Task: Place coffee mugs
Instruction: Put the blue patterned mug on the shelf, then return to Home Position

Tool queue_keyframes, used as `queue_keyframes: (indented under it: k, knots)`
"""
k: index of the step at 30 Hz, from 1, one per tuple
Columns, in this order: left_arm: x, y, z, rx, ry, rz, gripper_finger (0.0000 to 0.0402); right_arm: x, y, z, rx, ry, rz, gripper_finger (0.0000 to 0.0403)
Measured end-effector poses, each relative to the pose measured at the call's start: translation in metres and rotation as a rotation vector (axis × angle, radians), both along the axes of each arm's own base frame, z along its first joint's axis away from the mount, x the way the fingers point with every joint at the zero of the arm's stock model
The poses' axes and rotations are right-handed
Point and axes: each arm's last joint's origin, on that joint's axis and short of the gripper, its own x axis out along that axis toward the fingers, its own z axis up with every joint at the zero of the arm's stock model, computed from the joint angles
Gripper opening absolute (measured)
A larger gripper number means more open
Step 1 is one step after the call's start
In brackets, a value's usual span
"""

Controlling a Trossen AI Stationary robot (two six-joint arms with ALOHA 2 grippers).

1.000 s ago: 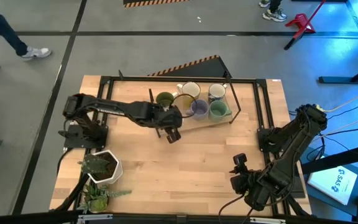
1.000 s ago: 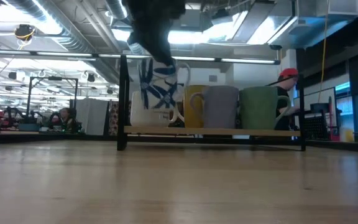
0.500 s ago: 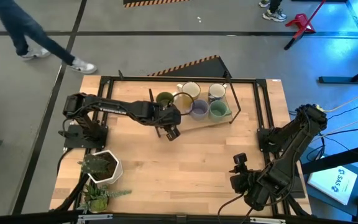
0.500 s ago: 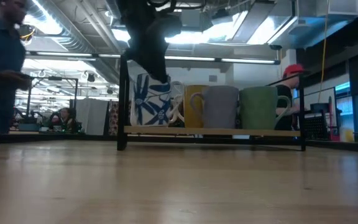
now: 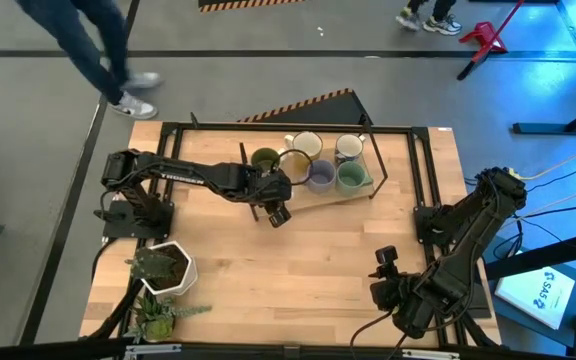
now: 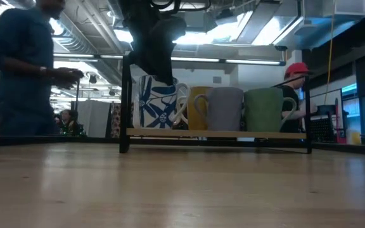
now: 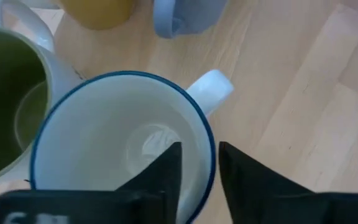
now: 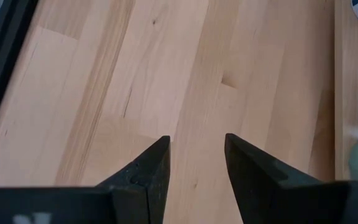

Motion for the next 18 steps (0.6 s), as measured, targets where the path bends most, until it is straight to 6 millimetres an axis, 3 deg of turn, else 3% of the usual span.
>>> queue_keyframes:
  k: [6, 11, 18]
  knots:
    - [0.002, 0.0, 0.001, -0.003, -0.024, 0.001, 0.0146, 0.0, 0.0, 0.0, 0.0, 0.0, 0.0, 0.0143]
    - [0.002, -0.001, 0.005, -0.029, -0.04, -0.014, 0.0157, 0.0, 0.0, 0.0, -0.002, 0.001, 0.003, 0.0143]
    - [0.008, -0.004, 0.047, -0.076, -0.145, -0.114, 0.0158, 0.001, -0.001, 0.001, -0.044, -0.046, 0.001, 0.0143]
